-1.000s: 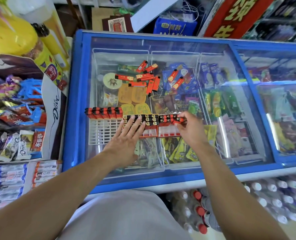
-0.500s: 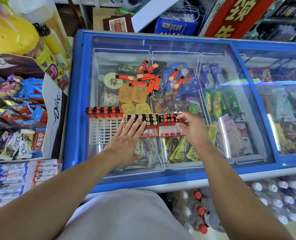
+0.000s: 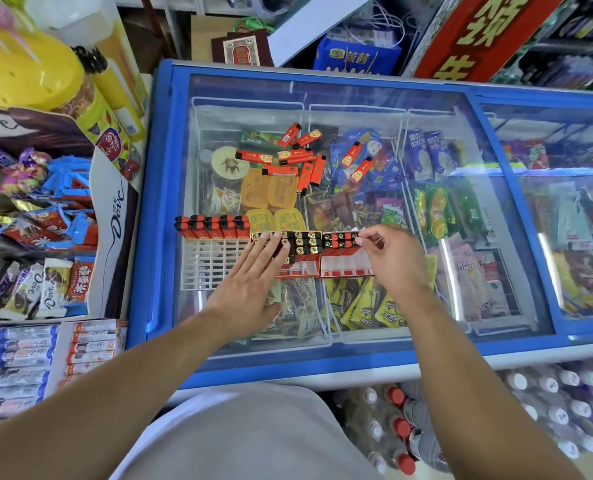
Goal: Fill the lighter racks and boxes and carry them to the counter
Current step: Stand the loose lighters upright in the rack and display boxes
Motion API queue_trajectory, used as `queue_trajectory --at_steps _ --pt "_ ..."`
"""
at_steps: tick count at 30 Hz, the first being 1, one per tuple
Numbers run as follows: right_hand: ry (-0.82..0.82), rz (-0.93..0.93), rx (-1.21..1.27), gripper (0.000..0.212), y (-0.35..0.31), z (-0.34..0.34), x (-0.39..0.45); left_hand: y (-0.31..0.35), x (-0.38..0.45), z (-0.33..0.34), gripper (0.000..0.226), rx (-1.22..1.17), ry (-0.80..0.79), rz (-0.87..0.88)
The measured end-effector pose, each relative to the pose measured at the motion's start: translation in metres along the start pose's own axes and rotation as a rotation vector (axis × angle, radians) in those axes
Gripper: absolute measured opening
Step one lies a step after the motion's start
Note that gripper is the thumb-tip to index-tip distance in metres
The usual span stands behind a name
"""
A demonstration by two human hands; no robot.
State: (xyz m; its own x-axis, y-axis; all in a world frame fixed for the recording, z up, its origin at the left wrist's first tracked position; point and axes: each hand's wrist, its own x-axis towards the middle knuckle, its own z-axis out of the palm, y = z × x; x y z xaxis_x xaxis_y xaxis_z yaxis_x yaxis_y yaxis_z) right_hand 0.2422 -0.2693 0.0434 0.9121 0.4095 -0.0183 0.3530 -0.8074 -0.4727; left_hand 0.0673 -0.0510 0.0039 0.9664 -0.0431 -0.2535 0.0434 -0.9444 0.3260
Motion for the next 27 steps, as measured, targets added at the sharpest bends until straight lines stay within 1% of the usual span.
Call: queue_trajectory --at_steps 2,5,7,10,11,13,15,16,18,22,25,27 --pt "0.026 0.0 0.069 0.009 -0.015 -0.006 0.011 -0.009 -0.011 0.006 0.095 -0.09 0.081 -0.04" --pt "-0.003 -0.024 0.131 0.01 -0.042 -0.002 0.042 -0.03 -0.029 0.02 0.086 -0.119 0.082 -0.085" --pt "-0.087 -0.018 0.173 0.016 -0.059 0.012 0.071 -0.04 -0.037 0.024 0.082 -0.12 0.102 -0.104" --pt "-0.239 0.063 0.179 0.032 -0.075 0.045 0.111 -0.048 -0.039 0.025 0.076 -0.172 0.134 -0.175" --pt "-0.254 0.087 0.156 0.034 -0.078 0.056 0.122 -0.051 -0.038 0.027 0.079 -0.168 0.121 -0.196" --pt "-0.26 0.135 0.101 0.031 -0.081 0.073 0.141 -0.056 -0.037 0.032 0.086 -0.123 0.08 -0.261" --pt "-0.266 0.166 0.022 0.028 -0.08 0.086 0.155 -0.065 -0.04 0.038 0.093 -0.106 0.02 -0.343" --pt "-0.263 0.175 -0.02 0.029 -0.078 0.09 0.161 -0.068 -0.042 0.04 0.095 -0.106 -0.015 -0.356" --pt "-0.255 0.2 -0.047 0.031 -0.074 0.095 0.167 -0.074 -0.044 0.043 0.098 -0.09 -0.057 -0.333" --pt "-0.29 0.238 -0.082 0.024 -0.077 0.097 0.167 -0.079 -0.043 0.044 0.105 -0.136 -0.122 -0.332" --pt "-0.322 0.296 -0.139 0.032 -0.078 0.095 0.161 -0.078 -0.042 0.042 0.109 -0.15 -0.161 -0.333" --pt "-0.329 0.329 -0.121 0.035 -0.079 0.092 0.153 -0.078 -0.042 0.041 0.109 -0.154 -0.172 -0.333"
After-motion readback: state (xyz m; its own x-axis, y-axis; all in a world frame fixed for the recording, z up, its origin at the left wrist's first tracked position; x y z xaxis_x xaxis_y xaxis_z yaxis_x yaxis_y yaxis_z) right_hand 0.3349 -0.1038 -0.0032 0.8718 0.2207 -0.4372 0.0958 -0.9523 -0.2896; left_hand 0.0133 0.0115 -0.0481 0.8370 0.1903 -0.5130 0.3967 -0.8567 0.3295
